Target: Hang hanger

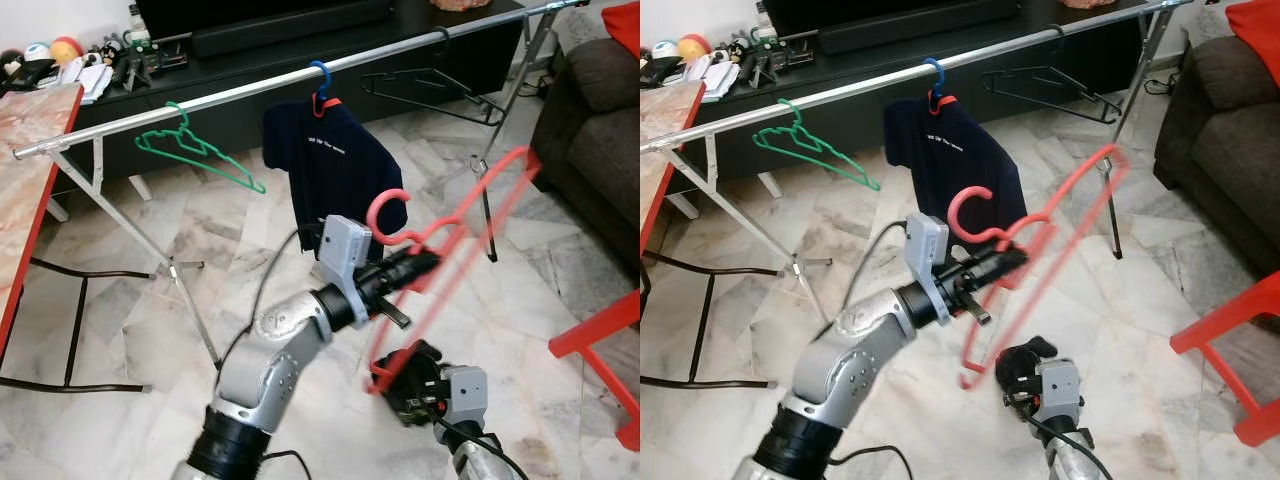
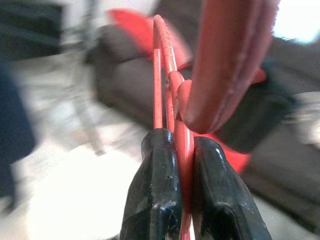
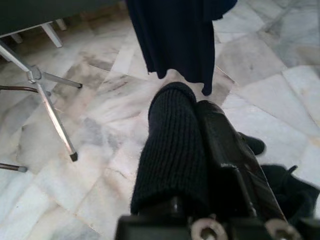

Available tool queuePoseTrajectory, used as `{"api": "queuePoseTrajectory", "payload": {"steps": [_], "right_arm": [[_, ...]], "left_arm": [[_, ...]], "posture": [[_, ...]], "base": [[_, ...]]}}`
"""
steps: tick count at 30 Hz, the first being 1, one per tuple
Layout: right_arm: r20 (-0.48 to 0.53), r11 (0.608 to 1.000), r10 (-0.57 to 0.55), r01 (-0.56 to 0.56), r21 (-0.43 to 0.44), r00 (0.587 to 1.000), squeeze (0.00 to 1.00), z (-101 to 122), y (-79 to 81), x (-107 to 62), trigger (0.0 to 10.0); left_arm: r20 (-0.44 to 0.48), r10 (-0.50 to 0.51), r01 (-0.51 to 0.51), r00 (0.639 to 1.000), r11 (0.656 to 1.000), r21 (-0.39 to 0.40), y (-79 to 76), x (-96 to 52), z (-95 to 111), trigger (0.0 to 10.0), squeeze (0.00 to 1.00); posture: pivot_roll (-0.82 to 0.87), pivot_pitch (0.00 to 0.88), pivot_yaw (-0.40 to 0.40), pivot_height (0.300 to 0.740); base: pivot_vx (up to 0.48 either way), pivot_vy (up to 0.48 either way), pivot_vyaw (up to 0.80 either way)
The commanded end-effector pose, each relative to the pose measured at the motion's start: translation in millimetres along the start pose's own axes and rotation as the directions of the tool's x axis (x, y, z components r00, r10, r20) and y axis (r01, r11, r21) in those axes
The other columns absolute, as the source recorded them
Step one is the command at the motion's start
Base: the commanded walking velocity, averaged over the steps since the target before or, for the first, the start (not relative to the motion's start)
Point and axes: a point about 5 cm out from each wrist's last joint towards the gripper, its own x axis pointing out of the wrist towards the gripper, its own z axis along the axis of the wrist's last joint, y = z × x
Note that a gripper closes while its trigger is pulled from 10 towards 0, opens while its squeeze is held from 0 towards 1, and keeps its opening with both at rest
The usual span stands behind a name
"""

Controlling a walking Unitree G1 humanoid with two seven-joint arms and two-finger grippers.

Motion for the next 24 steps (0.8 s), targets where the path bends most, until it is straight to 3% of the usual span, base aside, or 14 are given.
{"api": "queuePoseTrajectory", "payload": {"steps": [1,4,5,10,12,14,15,16,18,19,21,22,23,24], "right_arm": [[0.01,0.998,-0.063,0.063,0.021,0.998,0.0,-1,-3.1,-2.5,0.0],[0.07,0.979,-0.17,0.161,0.125,0.983,0.0,9,-15.7,-1.3,0.0],[0.07,0.979,-0.17,0.161,0.125,0.983,0.0,9,-15.7,-1.3,0.0],[0.133,0.938,-0.304,0.272,0.216,0.943,0.0,21,-30.7,-3.7,0.0],[0.146,0.924,-0.338,0.298,0.238,0.93,0.0,24,-35.4,-4.9,0.0],[0.188,0.876,-0.436,0.367,0.313,0.88,0.0,37,-48.3,-8.0,0.0],[0.188,0.876,-0.436,0.367,0.313,0.88,0.0,37,-48.3,-8.0,0.0],[0.235,0.872,-0.452,0.37,0.321,0.861,0.0,50,-50.6,-7.6,0.0],[0.289,0.884,-0.439,0.353,0.306,0.851,0.0,65,-50.0,-6.5,0.0],[0.289,0.884,-0.439,0.353,0.306,0.851,0.0,65,-50.0,-6.5,0.0],[0.312,0.881,-0.448,0.353,0.316,0.838,0.0,75,-52.1,-6.1,0.0],[0.318,0.88,-0.45,0.352,0.32,0.835,0.0,79,-52.5,-5.8,3.1],[0.318,0.88,-0.45,0.352,0.32,0.835,0.0,79,-52.5,-5.8,3.1],[0.326,0.883,-0.446,0.349,0.316,0.834,0.0,84,-51.8,-6.0,9.1]], "left_arm": [[-0.021,0.164,-0.162,0.986,0.984,0.075,29.8,-16.7,-1,10.0,0.0],[-0.09,0.322,-0.301,0.942,0.934,0.192,60.4,-46.7,-13,10.0,0.0],[-0.09,0.322,-0.301,0.942,0.934,0.192,60.4,-46.7,-13,10.0,0.0],[-0.161,0.538,-0.481,0.827,0.827,0.292,91.4,-91.2,-39,10.0,0.0],[-0.175,0.575,-0.509,0.799,0.803,0.311,96.2,-102.2,-45,10.0,0.0],[-0.246,0.634,-0.546,0.733,0.765,0.343,103.4,-135.5,-71,10.0,0.0],[-0.246,0.634,-0.546,0.733,0.765,0.343,103.4,-135.5,-71,10.0,0.0],[-0.308,0.646,-0.542,0.698,0.758,0.363,102.7,-156.6,-92,10.0,0.0],[-0.364,0.675,-0.571,0.642,0.738,0.36,102.2,-178.0,-111,10.0,0.0],[-0.364,0.675,-0.571,0.642,0.738,0.36,102.2,-178.0,-111,10.0,0.0],[-0.419,0.71,-0.595,0.566,0.703,0.388,103.3,-197.3,-128,10.0,0.0],[-0.449,0.718,-0.607,0.532,0.693,0.389,102.6,-207.0,-138,10.0,0.0],[-0.449,0.718,-0.607,0.532,0.693,0.389,102.6,-207.0,-138,10.0,0.0],[-0.485,0.722,-0.621,0.493,0.683,0.386,100.8,-218.3,-148,10.0,0.0]], "posture": [[-0.06,0.211,0.115,0.74],[-0.06,0.212,0.111,0.74],[-0.06,0.212,0.111,0.74],[-0.06,0.209,0.104,0.74],[-0.06,0.209,0.098,0.74],[-0.06,0.205,0.086,0.74],[-0.06,0.205,0.086,0.74],[-0.06,0.205,0.077,0.74],[-0.06,0.205,0.07,0.74],[-0.06,0.205,0.07,0.74],[-0.06,0.203,0.07,0.74],[-0.05,0.201,0.069,0.74],[-0.05,0.201,0.069,0.74],[-0.05,0.198,0.067,0.74]], "base": [[0.0,0.0,0.0],[0.0,0.0,0.0],[0.0,0.0,0.0],[0.0,0.0,0.0],[0.0,0.0,0.0],[0.0,0.0,0.0],[0.0,0.0,0.0],[0.0,0.0,0.0],[0.0,0.0,0.0],[0.0,0.0,0.0],[0.0,0.0,0.0],[0.0,0.0,0.0],[0.0,0.0,0.0],[0.0,0.0,0.0]]}}
